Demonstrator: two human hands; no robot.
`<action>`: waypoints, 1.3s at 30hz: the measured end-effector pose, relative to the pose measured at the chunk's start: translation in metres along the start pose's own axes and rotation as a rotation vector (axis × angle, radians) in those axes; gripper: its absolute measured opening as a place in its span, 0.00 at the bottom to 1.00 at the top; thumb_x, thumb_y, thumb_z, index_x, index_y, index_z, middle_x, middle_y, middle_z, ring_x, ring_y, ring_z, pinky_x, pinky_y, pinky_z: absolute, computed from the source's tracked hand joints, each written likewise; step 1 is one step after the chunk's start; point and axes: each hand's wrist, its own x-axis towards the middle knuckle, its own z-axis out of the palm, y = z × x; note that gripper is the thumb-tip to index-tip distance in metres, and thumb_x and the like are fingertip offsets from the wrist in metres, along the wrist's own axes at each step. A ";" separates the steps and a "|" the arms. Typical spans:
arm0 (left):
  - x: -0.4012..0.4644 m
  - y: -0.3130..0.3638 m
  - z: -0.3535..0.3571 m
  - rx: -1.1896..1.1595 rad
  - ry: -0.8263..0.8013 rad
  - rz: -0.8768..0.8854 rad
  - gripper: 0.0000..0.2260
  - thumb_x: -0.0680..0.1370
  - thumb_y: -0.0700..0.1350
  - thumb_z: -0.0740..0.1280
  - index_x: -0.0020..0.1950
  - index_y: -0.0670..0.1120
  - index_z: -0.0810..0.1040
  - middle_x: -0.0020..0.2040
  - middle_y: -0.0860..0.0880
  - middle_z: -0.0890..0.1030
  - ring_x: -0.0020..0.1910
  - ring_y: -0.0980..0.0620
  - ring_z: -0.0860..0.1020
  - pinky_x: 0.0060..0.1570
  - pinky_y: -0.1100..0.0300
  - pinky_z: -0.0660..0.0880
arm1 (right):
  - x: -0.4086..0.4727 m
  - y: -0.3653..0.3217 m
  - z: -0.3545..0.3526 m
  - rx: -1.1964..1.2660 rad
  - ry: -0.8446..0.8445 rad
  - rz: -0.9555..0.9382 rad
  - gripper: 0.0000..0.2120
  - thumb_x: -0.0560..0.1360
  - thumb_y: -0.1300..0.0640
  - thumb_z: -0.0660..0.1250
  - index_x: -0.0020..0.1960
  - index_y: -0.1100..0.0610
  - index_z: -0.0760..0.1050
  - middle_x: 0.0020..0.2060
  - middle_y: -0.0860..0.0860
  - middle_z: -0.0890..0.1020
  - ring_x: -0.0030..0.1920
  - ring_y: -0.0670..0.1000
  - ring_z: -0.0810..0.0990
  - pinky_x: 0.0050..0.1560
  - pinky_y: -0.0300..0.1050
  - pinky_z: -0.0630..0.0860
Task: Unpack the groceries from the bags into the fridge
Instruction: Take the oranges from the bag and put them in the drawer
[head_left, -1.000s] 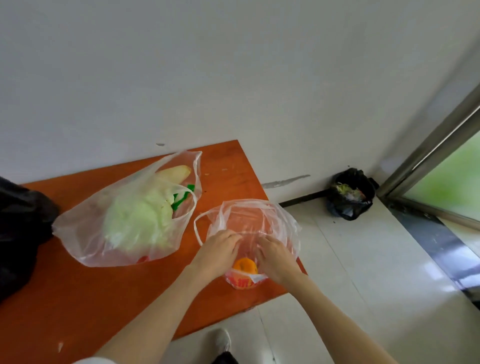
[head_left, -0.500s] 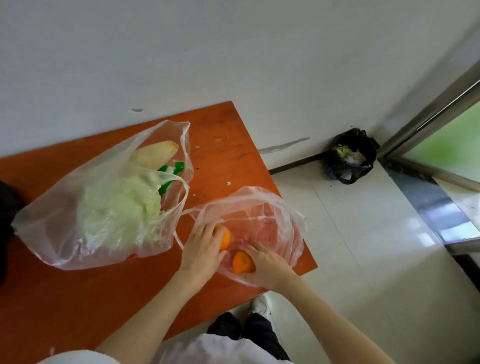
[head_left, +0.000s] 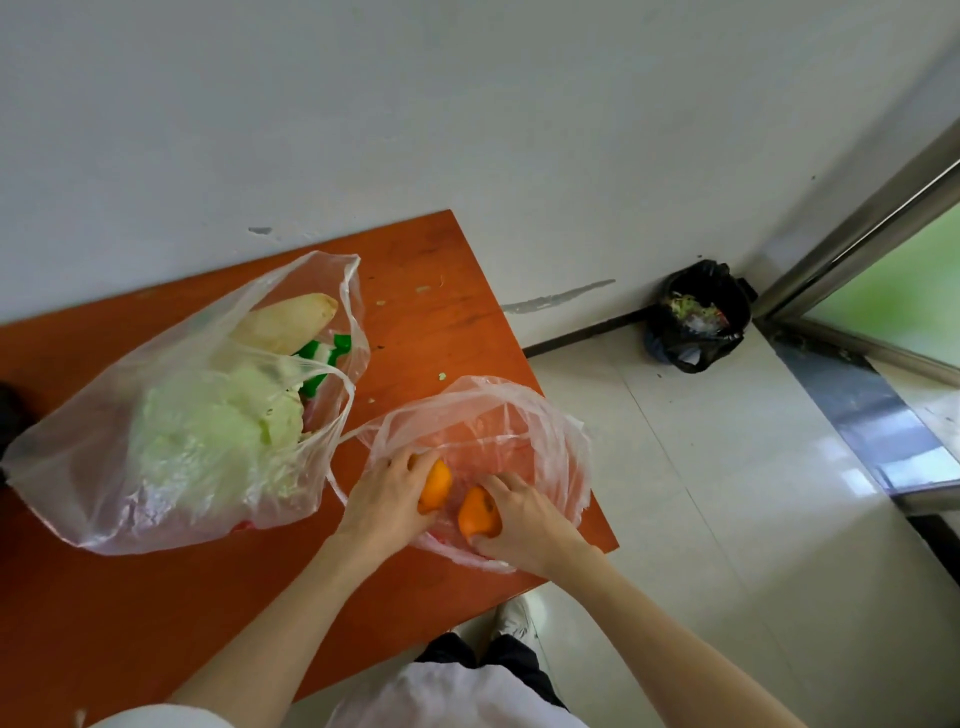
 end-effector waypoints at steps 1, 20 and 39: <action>-0.001 0.001 -0.006 -0.021 0.002 0.010 0.30 0.72 0.53 0.69 0.71 0.52 0.61 0.67 0.50 0.67 0.65 0.47 0.69 0.54 0.56 0.73 | 0.000 0.000 -0.006 0.028 0.022 -0.005 0.32 0.72 0.49 0.67 0.72 0.53 0.59 0.64 0.54 0.70 0.60 0.57 0.73 0.58 0.45 0.72; 0.000 0.089 -0.070 -0.301 0.165 0.328 0.32 0.69 0.62 0.69 0.68 0.59 0.60 0.63 0.57 0.70 0.59 0.57 0.71 0.53 0.62 0.72 | -0.115 0.015 -0.058 0.405 0.685 0.320 0.30 0.72 0.44 0.67 0.71 0.45 0.58 0.67 0.48 0.66 0.60 0.48 0.68 0.52 0.39 0.70; -0.181 0.339 0.050 -0.246 -0.264 1.106 0.31 0.68 0.50 0.74 0.67 0.50 0.66 0.60 0.52 0.71 0.56 0.55 0.69 0.54 0.65 0.66 | -0.496 0.039 0.118 0.619 1.489 1.072 0.26 0.68 0.48 0.73 0.63 0.52 0.69 0.55 0.47 0.75 0.52 0.48 0.74 0.51 0.43 0.72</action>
